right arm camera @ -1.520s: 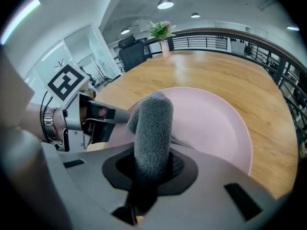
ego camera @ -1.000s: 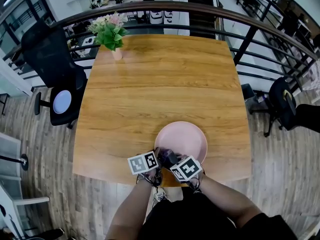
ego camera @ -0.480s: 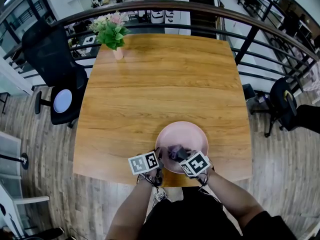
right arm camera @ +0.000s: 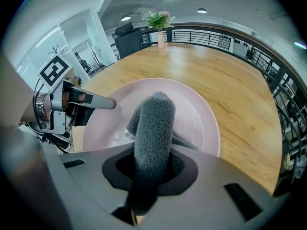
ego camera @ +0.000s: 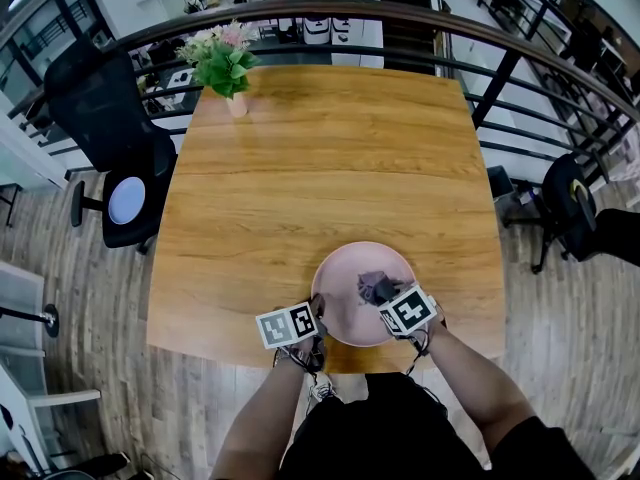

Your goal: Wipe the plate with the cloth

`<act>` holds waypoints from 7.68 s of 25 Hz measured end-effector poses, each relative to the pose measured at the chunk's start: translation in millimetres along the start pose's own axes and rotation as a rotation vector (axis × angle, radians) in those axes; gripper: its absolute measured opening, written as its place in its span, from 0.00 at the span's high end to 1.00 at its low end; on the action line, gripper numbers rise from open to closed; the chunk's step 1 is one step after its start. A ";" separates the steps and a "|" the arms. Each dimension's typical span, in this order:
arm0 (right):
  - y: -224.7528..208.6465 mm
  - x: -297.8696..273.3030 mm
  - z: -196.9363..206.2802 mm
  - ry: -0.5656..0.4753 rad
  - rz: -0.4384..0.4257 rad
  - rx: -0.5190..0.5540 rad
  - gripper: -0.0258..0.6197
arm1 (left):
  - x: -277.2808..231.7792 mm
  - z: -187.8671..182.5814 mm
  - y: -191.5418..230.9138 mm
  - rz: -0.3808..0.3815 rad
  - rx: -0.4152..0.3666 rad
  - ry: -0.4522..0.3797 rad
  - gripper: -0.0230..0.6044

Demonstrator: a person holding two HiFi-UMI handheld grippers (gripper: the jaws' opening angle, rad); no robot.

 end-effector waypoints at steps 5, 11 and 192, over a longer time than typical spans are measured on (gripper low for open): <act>-21.0 1.0 -4.6 0.009 0.053 0.011 0.85 | -1.2 0.5 -0.1 -0.001 -0.001 0.000 0.91; -33.8 0.8 -9.9 0.018 0.089 0.001 0.85 | -1.1 0.7 1.2 -0.001 -0.002 -0.001 0.91; 75.2 284.7 242.6 -0.879 -0.117 0.075 0.85 | 240.0 268.3 -258.4 -0.101 -0.687 -0.647 0.93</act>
Point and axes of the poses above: the fingertips, and each gripper's own axes: x backward along the fingers, y to its left, z out of its underside, the point moved 9 cm from there along x, backward along the fingers
